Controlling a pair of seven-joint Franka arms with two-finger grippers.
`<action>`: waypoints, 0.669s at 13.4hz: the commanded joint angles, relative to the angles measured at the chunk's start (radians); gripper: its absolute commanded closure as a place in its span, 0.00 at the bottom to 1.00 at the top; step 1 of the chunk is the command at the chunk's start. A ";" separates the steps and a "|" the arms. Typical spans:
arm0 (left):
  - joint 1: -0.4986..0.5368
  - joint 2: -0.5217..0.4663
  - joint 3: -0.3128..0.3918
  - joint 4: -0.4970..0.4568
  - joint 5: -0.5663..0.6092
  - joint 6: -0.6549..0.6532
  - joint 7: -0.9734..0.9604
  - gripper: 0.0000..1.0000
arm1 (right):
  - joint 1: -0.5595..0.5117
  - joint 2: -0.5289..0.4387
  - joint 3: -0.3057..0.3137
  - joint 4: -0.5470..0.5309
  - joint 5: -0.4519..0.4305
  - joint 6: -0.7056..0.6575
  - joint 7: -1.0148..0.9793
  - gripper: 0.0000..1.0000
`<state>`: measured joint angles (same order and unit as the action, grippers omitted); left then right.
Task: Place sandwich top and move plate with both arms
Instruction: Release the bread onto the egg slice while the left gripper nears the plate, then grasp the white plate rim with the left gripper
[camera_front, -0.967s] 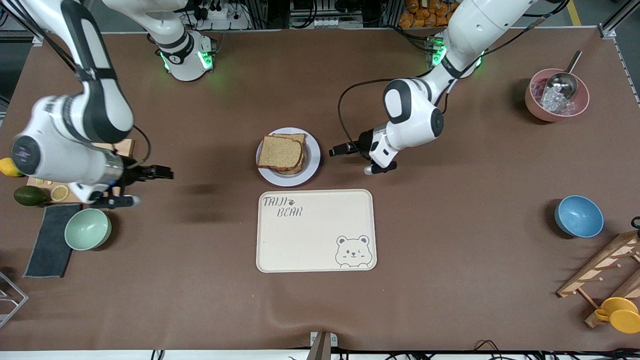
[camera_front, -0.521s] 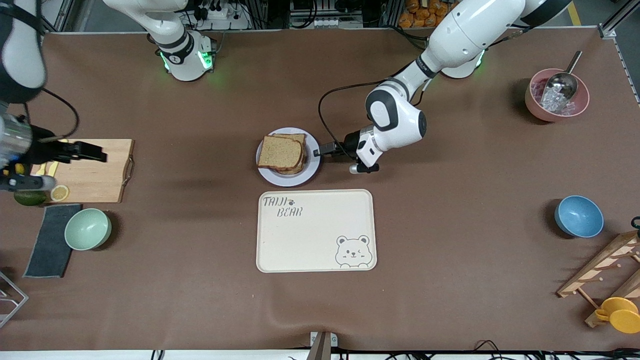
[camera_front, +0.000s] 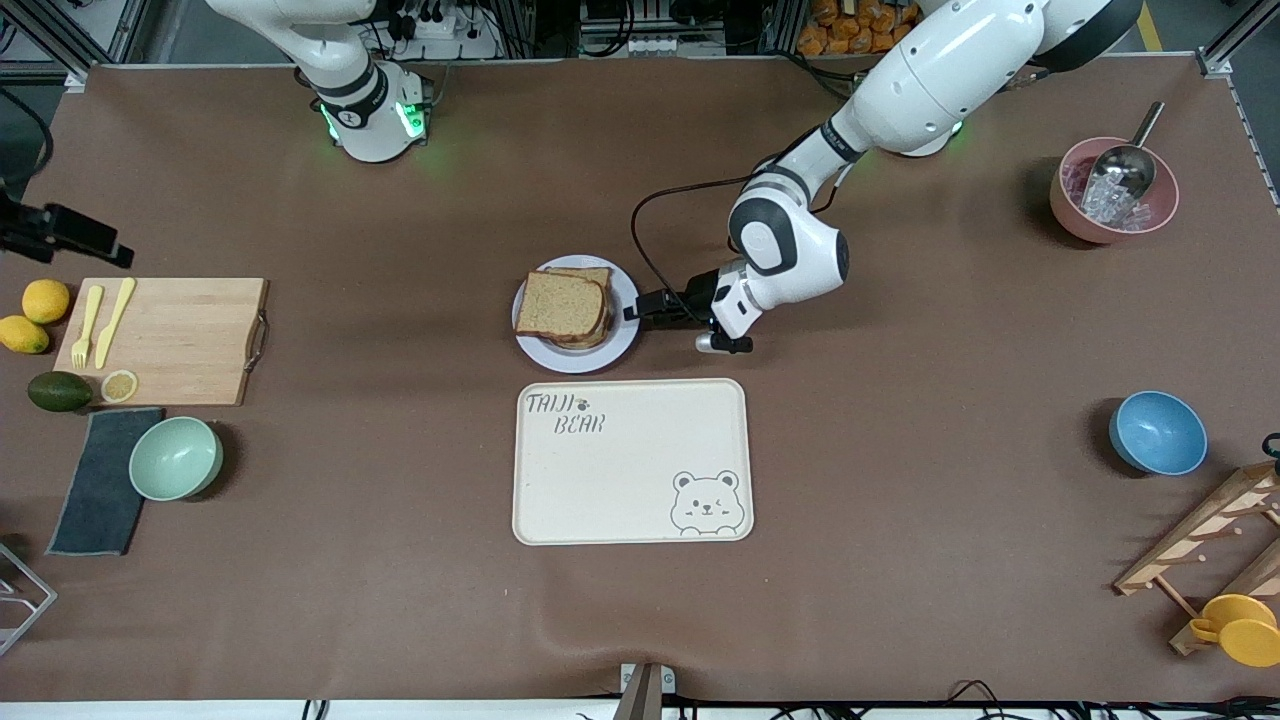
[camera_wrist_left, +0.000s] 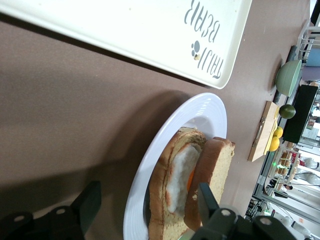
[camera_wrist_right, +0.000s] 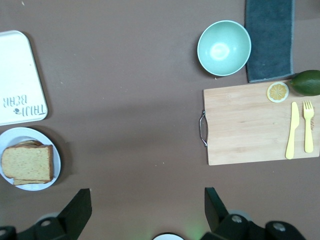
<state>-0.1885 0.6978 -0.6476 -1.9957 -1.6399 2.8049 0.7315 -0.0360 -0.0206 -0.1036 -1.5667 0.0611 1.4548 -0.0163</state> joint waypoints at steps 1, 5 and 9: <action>0.009 0.023 -0.004 0.014 -0.043 0.013 0.084 0.15 | -0.009 -0.018 0.015 -0.015 -0.018 0.009 0.027 0.00; 0.030 0.025 -0.004 0.011 -0.145 -0.011 0.189 0.17 | -0.009 -0.018 0.016 -0.013 -0.036 -0.016 0.062 0.00; 0.060 0.026 -0.003 0.000 -0.222 -0.102 0.304 0.18 | 0.008 -0.012 0.022 0.034 -0.129 -0.019 0.047 0.00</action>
<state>-0.1485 0.7146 -0.6446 -1.9962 -1.8160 2.7377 0.9696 -0.0327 -0.0298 -0.0905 -1.5538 -0.0354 1.4496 0.0174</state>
